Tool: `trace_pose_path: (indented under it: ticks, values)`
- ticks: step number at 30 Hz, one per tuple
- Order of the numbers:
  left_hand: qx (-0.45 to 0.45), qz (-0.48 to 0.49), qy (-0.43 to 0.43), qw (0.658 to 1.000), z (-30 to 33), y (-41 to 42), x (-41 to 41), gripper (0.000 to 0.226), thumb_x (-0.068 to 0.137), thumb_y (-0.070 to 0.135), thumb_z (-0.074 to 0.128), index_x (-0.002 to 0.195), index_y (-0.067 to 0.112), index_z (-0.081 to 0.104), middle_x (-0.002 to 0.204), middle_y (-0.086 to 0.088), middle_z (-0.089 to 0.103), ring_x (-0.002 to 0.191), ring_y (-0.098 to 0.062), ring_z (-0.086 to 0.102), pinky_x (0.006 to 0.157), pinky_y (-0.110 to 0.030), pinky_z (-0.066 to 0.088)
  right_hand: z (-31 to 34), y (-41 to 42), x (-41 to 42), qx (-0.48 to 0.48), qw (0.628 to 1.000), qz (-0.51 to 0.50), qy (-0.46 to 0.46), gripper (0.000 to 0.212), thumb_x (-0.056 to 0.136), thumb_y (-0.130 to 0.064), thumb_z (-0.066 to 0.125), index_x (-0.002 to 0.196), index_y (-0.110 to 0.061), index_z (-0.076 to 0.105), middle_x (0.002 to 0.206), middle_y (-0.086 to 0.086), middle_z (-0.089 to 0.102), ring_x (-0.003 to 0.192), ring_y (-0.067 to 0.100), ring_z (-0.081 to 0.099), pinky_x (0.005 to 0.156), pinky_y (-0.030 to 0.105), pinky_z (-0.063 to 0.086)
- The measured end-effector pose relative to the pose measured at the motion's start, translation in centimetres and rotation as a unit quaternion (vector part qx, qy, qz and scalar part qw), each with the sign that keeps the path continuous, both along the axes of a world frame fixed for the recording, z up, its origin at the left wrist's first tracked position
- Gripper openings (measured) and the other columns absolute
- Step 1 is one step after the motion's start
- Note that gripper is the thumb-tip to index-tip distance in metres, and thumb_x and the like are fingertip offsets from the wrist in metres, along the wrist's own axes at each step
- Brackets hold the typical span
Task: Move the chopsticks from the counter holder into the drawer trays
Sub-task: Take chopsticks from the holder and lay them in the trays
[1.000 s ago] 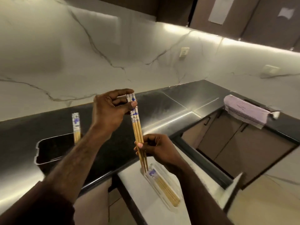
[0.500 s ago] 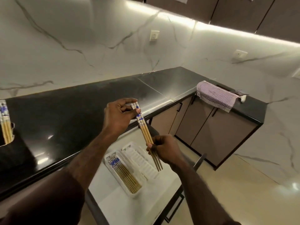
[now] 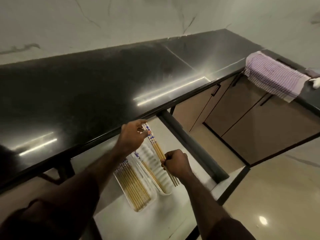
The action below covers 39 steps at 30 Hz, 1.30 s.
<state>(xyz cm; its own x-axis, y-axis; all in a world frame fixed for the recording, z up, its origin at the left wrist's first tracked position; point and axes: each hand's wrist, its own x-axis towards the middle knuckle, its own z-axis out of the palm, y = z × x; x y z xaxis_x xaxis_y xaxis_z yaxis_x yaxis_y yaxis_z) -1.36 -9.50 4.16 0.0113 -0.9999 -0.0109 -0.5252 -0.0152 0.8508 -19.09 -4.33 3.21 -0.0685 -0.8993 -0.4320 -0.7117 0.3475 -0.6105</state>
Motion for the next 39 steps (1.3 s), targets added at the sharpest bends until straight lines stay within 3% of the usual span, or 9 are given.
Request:
trace_pose_path:
  ticks: [3, 6, 8, 12, 14, 16, 21, 26, 39]
  values:
    - [0.015, -0.003, -0.063, 0.998, -2.6, -1.0, -0.2, 0.051, 0.084, 0.023, 0.074, 0.131, 0.012, 0.057, 0.123, -0.008, 0.067, 0.111, -0.02, 0.064, 0.097, -0.036, 0.05, -3.2, -1.5, 0.0, 0.018, 1.0, 0.008, 0.012, 0.014, 0.087, -0.014, 0.065, 0.08, -0.006, 0.075, 0.074, 0.01, 0.072, 0.075, 0.023, 0.069, 0.073, 0.034, 0.055]
    - [0.031, 0.008, -0.099, 0.995, -4.7, -1.6, -0.2, 0.053, 0.085, 0.022, 0.073, 0.133, 0.012, 0.055, 0.127, -0.008, 0.064, 0.118, -0.023, 0.059, 0.101, -0.043, 0.048, -6.1, -3.0, 0.0, 0.037, 0.999, 0.022, 0.027, 0.015, 0.087, -0.017, 0.065, 0.082, -0.006, 0.074, 0.078, 0.01, 0.072, 0.077, 0.025, 0.068, 0.07, 0.034, 0.055]
    - [0.028, 0.009, -0.125, 0.992, -6.1, -1.7, 0.0, 0.05, 0.086, 0.019, 0.071, 0.133, 0.011, 0.055, 0.128, -0.008, 0.063, 0.121, -0.023, 0.056, 0.104, -0.04, 0.044, -7.6, -3.4, 0.3, 0.05, 0.997, 0.029, 0.043, 0.016, 0.086, -0.018, 0.063, 0.082, -0.006, 0.072, 0.079, 0.01, 0.071, 0.078, 0.026, 0.067, 0.063, 0.029, 0.048]
    - [0.027, -0.004, -0.179, 0.983, -8.4, -1.3, -0.4, 0.037, 0.088, 0.011, 0.066, 0.125, 0.01, 0.062, 0.117, -0.01, 0.068, 0.106, -0.02, 0.062, 0.088, -0.026, 0.045, -9.9, -3.4, 0.6, 0.079, 0.992, 0.045, 0.086, 0.009, 0.081, -0.015, 0.059, 0.075, -0.008, 0.061, 0.075, 0.008, 0.059, 0.074, 0.028, 0.061, 0.061, 0.027, 0.04]
    - [0.033, -0.029, -0.203, 0.978, -9.4, -1.0, -0.9, 0.03, 0.089, 0.008, 0.063, 0.119, 0.009, 0.066, 0.108, -0.01, 0.071, 0.091, -0.015, 0.062, 0.08, -0.022, 0.045, -10.5, -3.3, 0.8, 0.089, 0.989, 0.052, 0.108, 0.001, 0.078, -0.013, 0.056, 0.079, -0.011, 0.056, 0.083, 0.008, 0.059, 0.081, 0.031, 0.061, 0.064, 0.029, 0.046]
    - [0.044, -0.068, -0.234, 0.969, -10.2, -0.9, -1.4, 0.025, 0.091, 0.009, 0.06, 0.114, 0.01, 0.068, 0.104, -0.008, 0.07, 0.087, -0.013, 0.061, 0.076, -0.021, 0.043, -11.3, -3.2, 0.9, 0.09, 0.987, 0.057, 0.117, 0.012, 0.08, -0.016, 0.058, 0.091, -0.012, 0.058, 0.098, 0.01, 0.062, 0.092, 0.032, 0.063, 0.075, 0.034, 0.052]
    - [0.118, -0.167, -0.337, 0.919, -12.0, -1.4, -2.6, 0.018, 0.091, 0.013, 0.058, 0.104, 0.015, 0.07, 0.103, -0.003, 0.069, 0.091, -0.014, 0.062, 0.081, -0.029, 0.052, -13.1, -3.1, 1.4, 0.081, 0.985, 0.062, 0.139, 0.02, 0.084, -0.017, 0.057, 0.104, -0.011, 0.059, 0.109, 0.011, 0.062, 0.103, 0.033, 0.061, 0.084, 0.037, 0.052]
    - [0.135, -0.194, -0.391, 0.889, -12.7, -1.7, -3.3, 0.019, 0.089, 0.009, 0.058, 0.105, 0.013, 0.068, 0.102, -0.007, 0.068, 0.093, -0.019, 0.064, 0.08, -0.032, 0.055, -14.3, -2.8, 2.0, 0.063, 0.985, 0.063, 0.15, 0.022, 0.089, -0.018, 0.053, 0.108, -0.012, 0.061, 0.111, 0.01, 0.064, 0.104, 0.03, 0.062, 0.085, 0.037, 0.051]
    - [0.128, -0.209, -0.395, 0.886, -14.3, -1.6, -3.2, 0.024, 0.087, 0.007, 0.061, 0.11, 0.014, 0.063, 0.107, -0.004, 0.067, 0.091, -0.016, 0.064, 0.079, -0.028, 0.054, -15.4, -2.2, 1.9, -0.023, 0.964, 0.161, 0.211, 0.023, 0.09, -0.025, 0.063, 0.111, -0.017, 0.063, 0.105, 0.003, 0.068, 0.089, 0.02, 0.066, 0.079, 0.033, 0.055]
